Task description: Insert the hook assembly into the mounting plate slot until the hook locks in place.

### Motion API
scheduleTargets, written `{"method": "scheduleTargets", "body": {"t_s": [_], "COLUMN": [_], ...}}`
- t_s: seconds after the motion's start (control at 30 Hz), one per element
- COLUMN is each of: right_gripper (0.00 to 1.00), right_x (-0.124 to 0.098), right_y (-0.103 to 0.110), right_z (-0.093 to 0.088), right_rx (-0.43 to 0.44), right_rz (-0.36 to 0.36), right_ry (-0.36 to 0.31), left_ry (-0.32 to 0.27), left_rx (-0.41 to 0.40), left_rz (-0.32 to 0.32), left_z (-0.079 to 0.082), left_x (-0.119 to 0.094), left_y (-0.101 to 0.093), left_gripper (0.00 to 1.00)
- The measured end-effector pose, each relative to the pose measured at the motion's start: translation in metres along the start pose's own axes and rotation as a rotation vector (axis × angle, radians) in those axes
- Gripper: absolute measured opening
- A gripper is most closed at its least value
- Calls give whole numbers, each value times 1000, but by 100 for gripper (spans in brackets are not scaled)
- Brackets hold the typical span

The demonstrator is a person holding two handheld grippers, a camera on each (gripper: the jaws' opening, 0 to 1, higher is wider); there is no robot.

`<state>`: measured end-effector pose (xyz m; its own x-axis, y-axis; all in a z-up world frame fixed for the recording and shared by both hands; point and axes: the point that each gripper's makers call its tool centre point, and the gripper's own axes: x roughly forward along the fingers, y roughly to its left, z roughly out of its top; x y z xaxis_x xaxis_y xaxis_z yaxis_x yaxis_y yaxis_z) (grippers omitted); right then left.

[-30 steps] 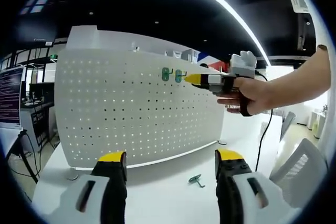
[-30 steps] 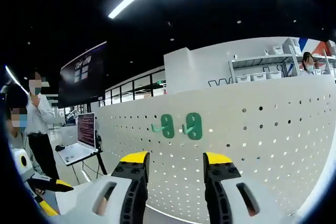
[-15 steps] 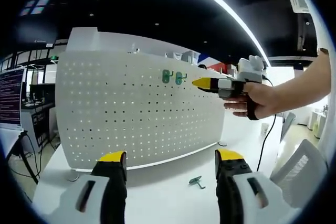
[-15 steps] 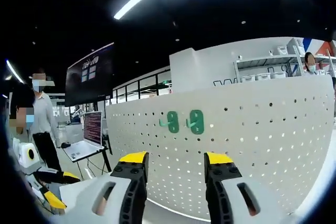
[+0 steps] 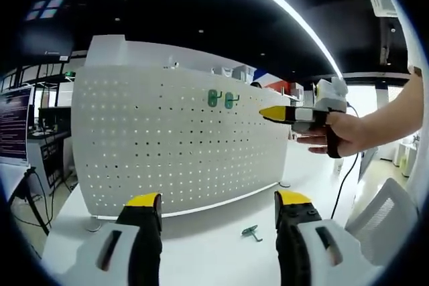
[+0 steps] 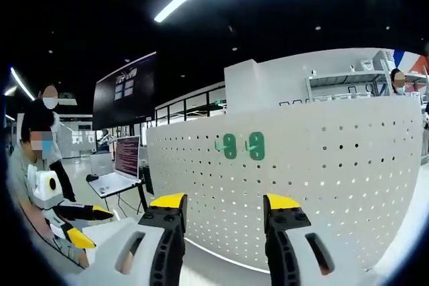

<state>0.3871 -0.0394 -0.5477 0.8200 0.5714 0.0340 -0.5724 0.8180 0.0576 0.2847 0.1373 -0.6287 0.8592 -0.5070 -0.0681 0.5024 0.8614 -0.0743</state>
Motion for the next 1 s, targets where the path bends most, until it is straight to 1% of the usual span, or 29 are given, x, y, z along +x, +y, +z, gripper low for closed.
{"method": "scheduleTargets", "body": {"t_s": [0.2, 0.4, 0.63, 1.0], "right_gripper": [45, 45, 46, 46], "right_x": [-10, -17, -24, -43], "right_y": [0, 4, 8, 10], "right_z": [-6, -7, -12, -26], "right_rx": [-1, -3, -15, -24], "right_rz": [1, 10, 21, 30], "right_ry": [4, -2, 6, 27], "left_ry": [5, 9, 13, 14], "left_rx": [2, 3, 5, 3], "left_rz": [-8, -12, -14, -16], "left_z": [-1, -2, -3, -1], "left_x": [1, 1, 2, 1], "left_y": [-1, -2, -3, -4], "left_gripper": [70, 70, 71, 71]}}
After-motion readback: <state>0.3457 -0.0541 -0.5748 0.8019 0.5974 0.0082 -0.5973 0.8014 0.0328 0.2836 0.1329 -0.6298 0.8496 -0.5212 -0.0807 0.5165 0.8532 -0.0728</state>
